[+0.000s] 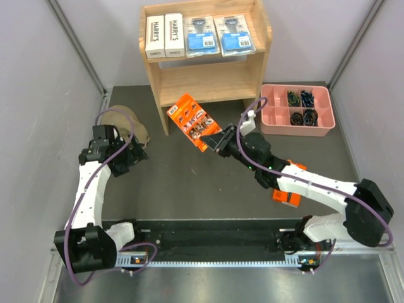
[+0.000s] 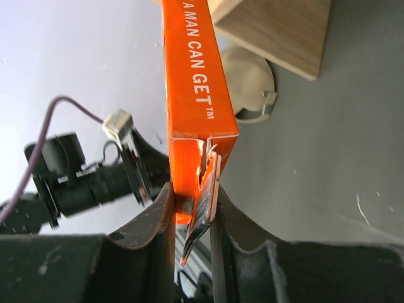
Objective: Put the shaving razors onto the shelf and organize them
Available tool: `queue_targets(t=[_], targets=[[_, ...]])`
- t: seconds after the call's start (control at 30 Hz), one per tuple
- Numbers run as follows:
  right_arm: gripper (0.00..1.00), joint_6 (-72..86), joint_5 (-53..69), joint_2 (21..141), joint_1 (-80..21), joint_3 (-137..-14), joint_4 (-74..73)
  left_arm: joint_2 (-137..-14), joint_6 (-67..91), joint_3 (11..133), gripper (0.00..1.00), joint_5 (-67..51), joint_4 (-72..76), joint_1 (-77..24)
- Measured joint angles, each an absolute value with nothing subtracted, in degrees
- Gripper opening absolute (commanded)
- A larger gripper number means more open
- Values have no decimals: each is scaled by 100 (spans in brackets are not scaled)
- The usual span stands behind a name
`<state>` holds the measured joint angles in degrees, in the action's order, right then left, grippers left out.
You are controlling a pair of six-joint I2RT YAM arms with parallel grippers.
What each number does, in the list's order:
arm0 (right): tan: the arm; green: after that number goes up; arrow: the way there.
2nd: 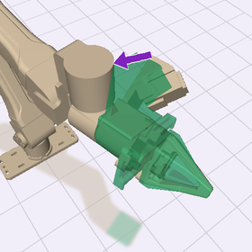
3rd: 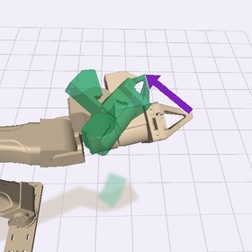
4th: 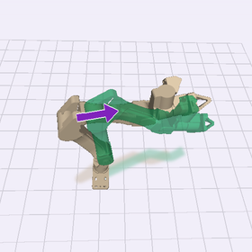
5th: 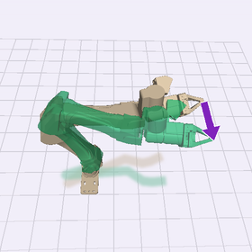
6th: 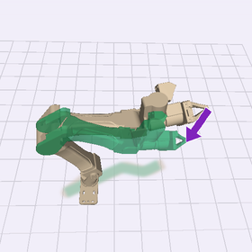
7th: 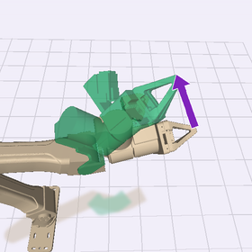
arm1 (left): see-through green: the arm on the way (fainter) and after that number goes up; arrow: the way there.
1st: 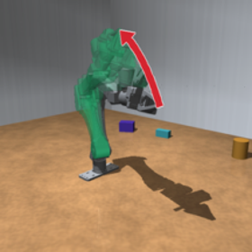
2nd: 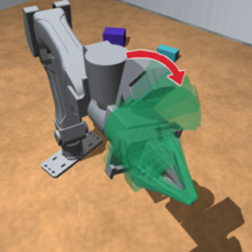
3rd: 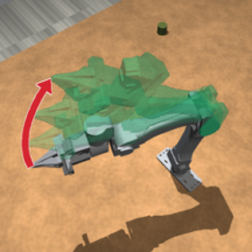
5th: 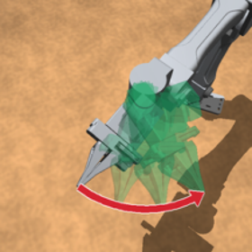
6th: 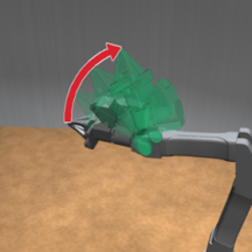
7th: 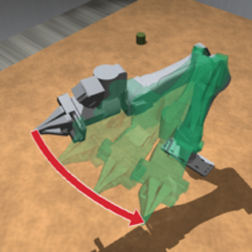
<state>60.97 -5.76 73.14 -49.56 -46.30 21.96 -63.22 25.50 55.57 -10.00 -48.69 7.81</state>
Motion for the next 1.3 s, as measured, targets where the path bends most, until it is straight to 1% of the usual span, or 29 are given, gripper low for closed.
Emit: queue_targets(t=[0.3, 0.43, 0.77, 0.97, 1.3], targets=[[0, 6639, -683, 8368, -4709, -5157, 2873, -6281, 2532, 5485, 99, -1179, -4788, 784], [0, 6785, -902, 8759, -4681, -5614, 2867, -6270, 2532, 5483, 99, -1284, -4746, 781], [0, 6952, -1756, 9028, -4668, -6423, 2768, -6123, 2532, 5312, 99, -1328, -4665, 781], [0, 7035, -1966, 9780, -4648, -7295, 2694, -6095, 2532, 5280, 99, -1369, -4654, 781], [0, 7419, -2198, 10938, -4637, -8388, 2366, -5916, 2532, 5050, 99, -1446, -4569, 781]])
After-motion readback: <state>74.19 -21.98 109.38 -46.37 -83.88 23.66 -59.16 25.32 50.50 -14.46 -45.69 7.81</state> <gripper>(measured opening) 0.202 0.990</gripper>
